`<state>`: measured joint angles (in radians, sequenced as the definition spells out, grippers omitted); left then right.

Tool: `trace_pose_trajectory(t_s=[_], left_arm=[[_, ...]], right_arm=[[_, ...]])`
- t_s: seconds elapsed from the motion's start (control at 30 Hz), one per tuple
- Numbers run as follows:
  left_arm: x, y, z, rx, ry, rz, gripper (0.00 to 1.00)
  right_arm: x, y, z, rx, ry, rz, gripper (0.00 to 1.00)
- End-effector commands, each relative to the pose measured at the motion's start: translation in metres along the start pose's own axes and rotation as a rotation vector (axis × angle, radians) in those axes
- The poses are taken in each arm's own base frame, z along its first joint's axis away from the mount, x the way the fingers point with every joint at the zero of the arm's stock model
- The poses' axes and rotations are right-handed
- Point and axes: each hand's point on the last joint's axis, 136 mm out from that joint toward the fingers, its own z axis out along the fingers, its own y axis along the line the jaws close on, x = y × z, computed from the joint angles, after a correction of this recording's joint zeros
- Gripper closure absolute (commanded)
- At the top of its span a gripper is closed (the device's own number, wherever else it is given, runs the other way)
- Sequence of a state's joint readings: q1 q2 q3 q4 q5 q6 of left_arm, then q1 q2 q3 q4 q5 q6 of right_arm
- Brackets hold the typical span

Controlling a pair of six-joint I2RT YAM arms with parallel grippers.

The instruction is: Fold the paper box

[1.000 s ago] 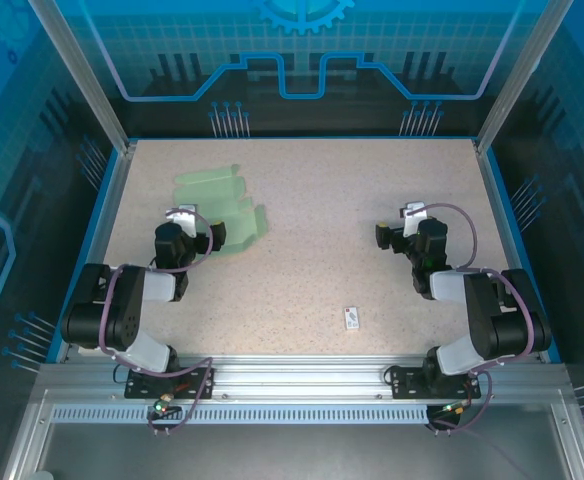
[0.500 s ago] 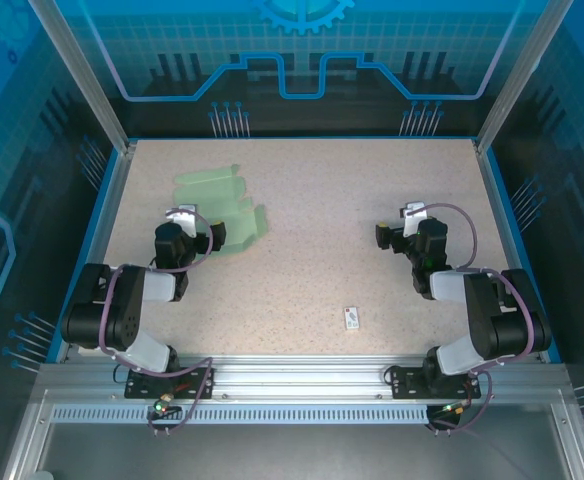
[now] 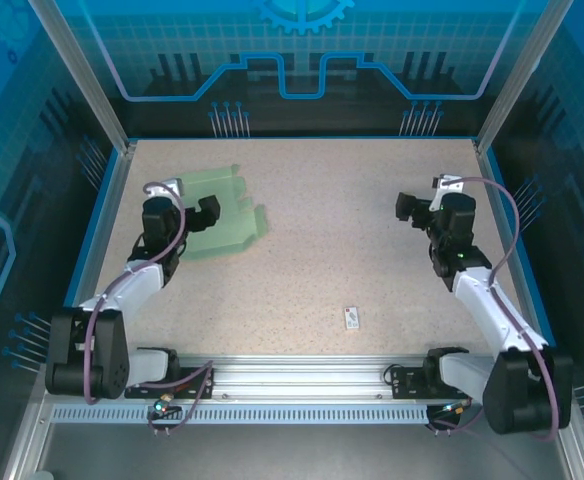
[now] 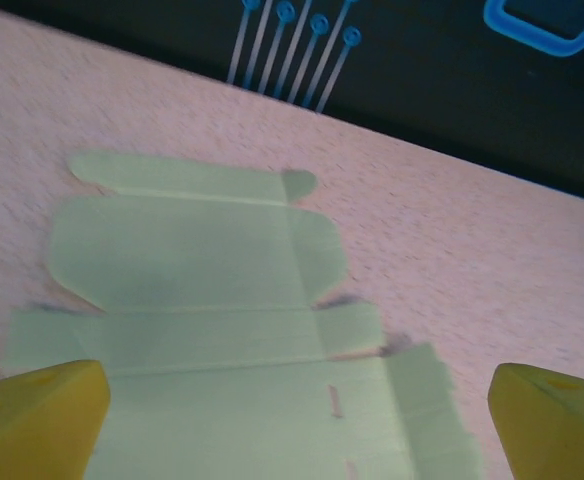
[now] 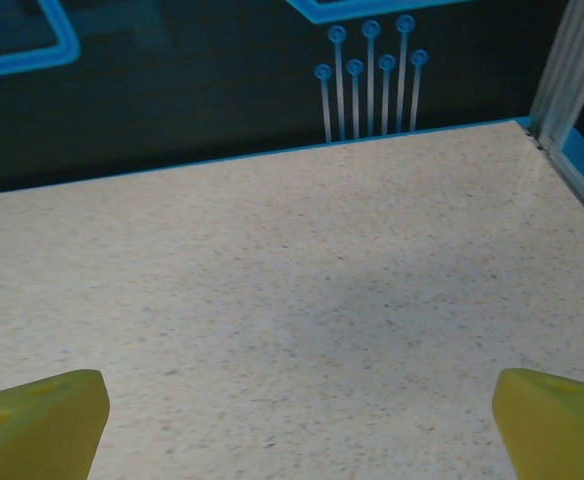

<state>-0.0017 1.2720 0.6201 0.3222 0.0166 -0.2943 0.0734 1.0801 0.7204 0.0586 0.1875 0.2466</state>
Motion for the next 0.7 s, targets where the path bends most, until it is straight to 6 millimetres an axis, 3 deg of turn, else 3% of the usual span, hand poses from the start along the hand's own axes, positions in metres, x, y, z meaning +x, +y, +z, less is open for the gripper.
trace_pose_trajectory(t_s=[0.0, 0.1, 0.13, 0.2, 0.33, 0.43, 0.67], left_arm=[[0.048, -0.017, -0.013, 0.063, 0.207, -0.205, 0.02], [0.054, -0.038, -0.021, 0.124, 0.243, -0.215, 0.04], [0.057, -0.046, -0.022, 0.137, 0.268, -0.197, 0.05], [0.062, -0.057, -0.024, 0.133, 0.314, -0.132, 0.05], [0.068, -0.036, -0.02, -0.002, 0.326, -0.079, 0.06], [0.057, -0.018, -0.02, -0.072, 0.274, -0.076, 0.06], [0.045, 0.026, -0.01, -0.186, 0.214, -0.163, 0.06]], right_arm=[[0.025, 0.046, -0.02, -0.112, 0.17, -0.039, 0.0], [0.035, 0.101, -0.031, -0.22, 0.227, -0.11, 0.0], [0.049, 0.119, -0.031, -0.26, 0.268, -0.124, 0.0], [0.058, 0.158, -0.033, -0.345, 0.312, -0.137, 0.0], [0.092, 0.222, -0.03, -0.452, 0.435, -0.258, 0.03], [0.112, 0.258, -0.019, -0.511, 0.5, -0.28, 0.07], [0.135, 0.322, 0.019, -0.629, 0.55, -0.182, 0.2]])
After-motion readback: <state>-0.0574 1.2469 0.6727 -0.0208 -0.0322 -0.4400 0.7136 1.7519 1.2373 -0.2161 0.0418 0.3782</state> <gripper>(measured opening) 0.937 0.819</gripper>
